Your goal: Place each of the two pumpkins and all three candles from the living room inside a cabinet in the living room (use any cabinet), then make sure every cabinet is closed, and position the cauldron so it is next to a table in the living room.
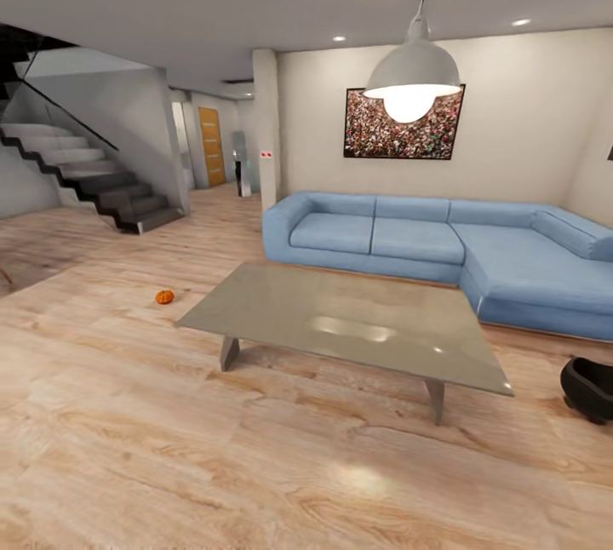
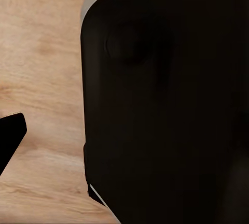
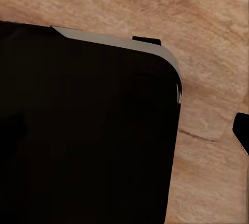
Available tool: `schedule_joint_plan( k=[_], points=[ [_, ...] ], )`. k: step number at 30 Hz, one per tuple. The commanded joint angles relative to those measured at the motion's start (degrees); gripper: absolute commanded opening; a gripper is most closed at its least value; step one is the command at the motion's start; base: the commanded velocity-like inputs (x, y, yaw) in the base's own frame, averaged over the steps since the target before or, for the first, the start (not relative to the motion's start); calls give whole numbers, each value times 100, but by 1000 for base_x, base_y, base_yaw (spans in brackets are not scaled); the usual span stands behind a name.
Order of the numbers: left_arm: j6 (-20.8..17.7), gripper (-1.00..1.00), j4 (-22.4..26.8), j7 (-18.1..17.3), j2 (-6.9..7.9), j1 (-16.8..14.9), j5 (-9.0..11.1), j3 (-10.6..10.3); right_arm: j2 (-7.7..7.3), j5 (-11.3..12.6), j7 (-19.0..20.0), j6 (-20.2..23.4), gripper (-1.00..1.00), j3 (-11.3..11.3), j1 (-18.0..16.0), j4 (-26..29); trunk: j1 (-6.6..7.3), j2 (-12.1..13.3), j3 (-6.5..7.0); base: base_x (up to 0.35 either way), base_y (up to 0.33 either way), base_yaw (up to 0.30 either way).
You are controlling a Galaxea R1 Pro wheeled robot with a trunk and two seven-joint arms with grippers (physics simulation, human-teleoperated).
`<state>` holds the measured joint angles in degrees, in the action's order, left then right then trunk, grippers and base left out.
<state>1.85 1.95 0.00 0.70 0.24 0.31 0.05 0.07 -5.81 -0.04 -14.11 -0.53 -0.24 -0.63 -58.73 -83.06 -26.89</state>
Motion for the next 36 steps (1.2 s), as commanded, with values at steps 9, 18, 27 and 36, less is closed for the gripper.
schedule_joint_plan(
  k=[9, 18, 27, 36],
  points=[
    [9, 100, 8, 0, 0, 3, 4, 0, 2, -43, -5, -22, 100, 0, -3, -7, 0, -2, -4, 0, 0, 271],
    [9, 100, 8, 0, 2, 3, 2, 1, 2, -43, -5, -22, 100, 0, -3, -7, 0, -2, -4, 0, 0, 270],
    [9, 100, 8, 0, 0, 3, 3, 2, 2, -43, -5, -22, 100, 0, -3, -7, 0, -2, -4, 0, 0, 270],
    [9, 100, 8, 0, 0, 3, 3, -1, 2, -43, -5, -22, 100, 0, -3, -7, 0, -2, -4, 0, 0, 270]
  ],
)
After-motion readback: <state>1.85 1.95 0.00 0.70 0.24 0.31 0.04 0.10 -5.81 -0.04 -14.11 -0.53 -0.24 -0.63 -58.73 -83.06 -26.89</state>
